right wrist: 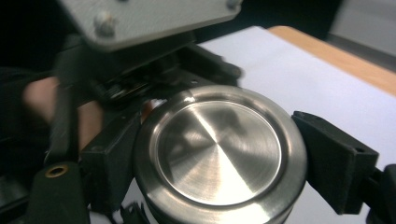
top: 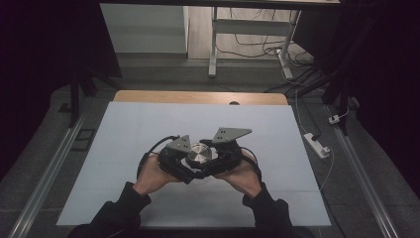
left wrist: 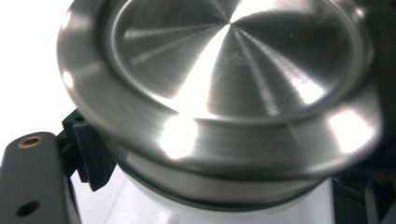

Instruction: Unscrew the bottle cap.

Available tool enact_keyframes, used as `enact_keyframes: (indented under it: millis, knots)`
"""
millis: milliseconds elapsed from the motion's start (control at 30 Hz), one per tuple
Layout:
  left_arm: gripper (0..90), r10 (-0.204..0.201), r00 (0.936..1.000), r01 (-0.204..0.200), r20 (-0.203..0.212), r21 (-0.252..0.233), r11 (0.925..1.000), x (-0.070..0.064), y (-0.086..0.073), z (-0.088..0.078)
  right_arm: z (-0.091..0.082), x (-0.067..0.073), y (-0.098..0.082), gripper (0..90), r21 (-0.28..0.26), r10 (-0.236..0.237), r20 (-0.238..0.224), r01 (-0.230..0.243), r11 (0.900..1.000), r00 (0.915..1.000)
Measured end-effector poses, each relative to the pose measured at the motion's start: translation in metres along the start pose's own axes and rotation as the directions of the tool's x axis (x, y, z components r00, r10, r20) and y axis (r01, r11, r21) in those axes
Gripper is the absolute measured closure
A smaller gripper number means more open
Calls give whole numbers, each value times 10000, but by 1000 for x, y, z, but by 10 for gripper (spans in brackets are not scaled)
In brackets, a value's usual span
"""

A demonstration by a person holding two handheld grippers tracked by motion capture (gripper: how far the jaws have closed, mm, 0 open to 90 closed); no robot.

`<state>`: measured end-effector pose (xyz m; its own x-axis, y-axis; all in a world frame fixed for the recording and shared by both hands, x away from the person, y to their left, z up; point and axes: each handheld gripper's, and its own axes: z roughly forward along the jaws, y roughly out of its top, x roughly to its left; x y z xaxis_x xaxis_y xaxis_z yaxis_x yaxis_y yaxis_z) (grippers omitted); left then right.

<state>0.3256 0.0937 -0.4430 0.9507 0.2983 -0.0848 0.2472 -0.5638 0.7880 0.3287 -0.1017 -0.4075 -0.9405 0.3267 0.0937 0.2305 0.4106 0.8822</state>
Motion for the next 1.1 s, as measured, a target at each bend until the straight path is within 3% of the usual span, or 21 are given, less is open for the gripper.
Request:
enact_keyframes:
  millis: [33, 67, 200, 300, 333, 367, 400, 433, 467, 533, 567, 600, 667, 800, 900, 933, 967, 1033, 1100]
  knots:
    - [149, 125, 9995, -126, 279, 12, 9999, 0, 0, 0, 0, 0, 0, 197, 0, 0, 0, 0, 10000, 10000]
    - [150, 505, 9972, -512, 556, 107, 9986, -1, -1, 0, -2, -2, -1, 197, 133, -252, -665, 261, 9996, 9975]
    - [150, 571, 9956, -577, 737, 54, 9983, -2, -2, 1, -3, -4, -4, 194, 15, -598, -1179, 604, 9982, 9912]
    - [150, 392, 9972, -385, 641, -117, 9992, -1, -2, 1, -4, -6, -5, 159, -134, -413, -1251, 400, 9991, 9913]
    - [150, 288, 9983, -281, 510, -134, 9995, -1, -2, 0, -4, -7, -3, 79, -315, -57, -936, 27, 9995, 9956]
    - [150, 47, 9995, -39, 297, -241, 9997, 0, -2, 0, -5, -7, -2, 55, -402, 67, -747, -97, 9991, 9972]
    - [149, -420, 9988, 412, -257, -313, 9987, 1, -2, 0, -6, -6, -1, 38, -454, 170, -475, -192, 9988, 9987]
    - [150, -420, 9988, 412, -257, -313, 9987, 1, -2, 0, -6, -6, -1, 38, -454, 170, -475, -192, 9988, 9987]
    - [150, -668, 9957, 647, -641, -345, 9973, 1, -3, 0, -8, -4, 1, 25, -434, 319, 122, -314, 9986, 9994]
    - [150, -1058, 9887, 1021, -1058, -399, 9940, 2, -3, 0, -8, -3, 2, 25, -417, 398, 372, -383, 9984, 9985]
    - [150, -1168, 9812, 1121, -1536, -390, 9929, 0, -2, 1, -6, 0, 4, 40, -307, 483, 924, -457, 9985, 9945]
    - [150, -1168, 9812, 1121, -1536, -390, 9929, 0, -2, 1, -6, 0, 4, 40, -307, 483, 924, -457, 9985, 9945]
    - [150, -1106, 9767, 1080, -1838, -240, 9939, -3, -1, 2, -2, 4, 4, 61, -246, 416, 1518, -383, 9990, 9875]
    - [150, -1168, 9713, 1155, -2072, -183, 9931, -7, 1, 6, 8, 6, -2, 125, -169, 343, 1838, -317, 9994, 9824]
    - [150, -802, 9761, 850, -2020, 153, 9963, -8, 3, 6, 10, 7, -4, 187, -210, 310, 1658, -279, 9994, 9857]
    - [150, -591, 9814, 656, -1825, 299, 9974, -7, 3, 6, 10, 7, -4, 189, -150, 215, 1625, -193, 9997, 9865]
    - [150, -591, 9814, 656, -1825, 299, 9974, -7, 3, 6, 10, 7, -4, 189, -150, 215, 1625, -193, 9997, 9865]
    - [149, -344, 9919, 384, -1227, 306, 9988, -5, 1, 4, 8, 7, -3, 191, 98, -47, 1381, 34, 9999, 9904]
    - [150, -265, 9976, 279, -639, 214, 9994, -3, -1, 3, 6, 4, -3, 194, 152, -100, 630, 91, 9998, 9980]
